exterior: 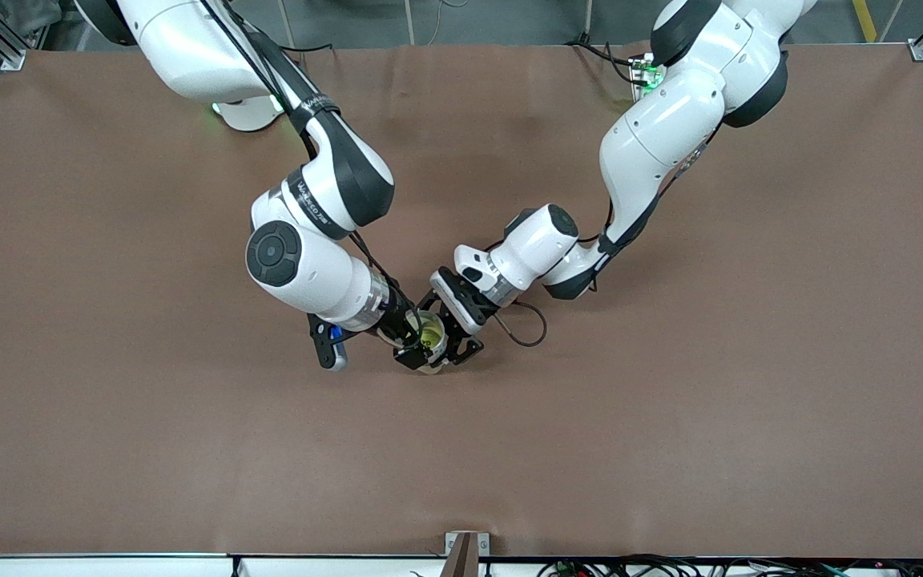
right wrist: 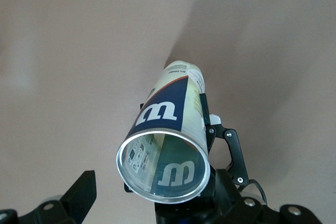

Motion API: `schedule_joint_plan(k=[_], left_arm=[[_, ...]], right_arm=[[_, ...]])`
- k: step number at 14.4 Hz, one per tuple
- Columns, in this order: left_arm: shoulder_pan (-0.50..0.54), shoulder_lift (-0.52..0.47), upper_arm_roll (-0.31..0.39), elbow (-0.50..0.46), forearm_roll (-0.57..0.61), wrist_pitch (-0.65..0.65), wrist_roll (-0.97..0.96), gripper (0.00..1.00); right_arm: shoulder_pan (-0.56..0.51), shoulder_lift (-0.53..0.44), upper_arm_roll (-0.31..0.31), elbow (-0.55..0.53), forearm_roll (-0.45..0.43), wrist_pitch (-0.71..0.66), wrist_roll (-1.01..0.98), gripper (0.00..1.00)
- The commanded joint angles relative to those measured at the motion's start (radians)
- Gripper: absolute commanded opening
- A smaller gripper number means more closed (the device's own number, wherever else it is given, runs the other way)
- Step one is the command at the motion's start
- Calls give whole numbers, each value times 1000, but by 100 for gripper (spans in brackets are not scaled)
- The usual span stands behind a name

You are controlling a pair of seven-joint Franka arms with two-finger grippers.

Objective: Insert tennis ball vertically with right arm
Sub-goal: 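Drop the second ball into the can by opening the right gripper, then withdraw the right gripper from the can while the left gripper releases it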

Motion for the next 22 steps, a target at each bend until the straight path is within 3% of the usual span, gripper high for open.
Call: schedule_joint_plan(k=[1, 2, 3, 10, 15, 22], left_arm=[[3, -37, 3, -28, -11, -9, -11, 75], [3, -37, 3, -28, -11, -9, -11, 78], [3, -37, 3, -29, -11, -9, -9, 100], [11, -44, 2, -49, -11, -16, -12, 100], [29, -99, 3, -140, -14, -17, -34, 100], [80, -168, 3, -231, -11, -72, -35, 100]], right_arm=[[8, 12, -8, 23, -1, -1, 7, 100], [5, 11, -8, 23, -7, -4, -1, 100], [-5, 8, -8, 22, -24, -13, -34, 100], [-192, -58, -13, -10, -47, -215, -505, 100], [-315, -175, -13, -158, -139, -258, -890, 100], [-455, -270, -13, -158, -289, -447, -1295, 100]])
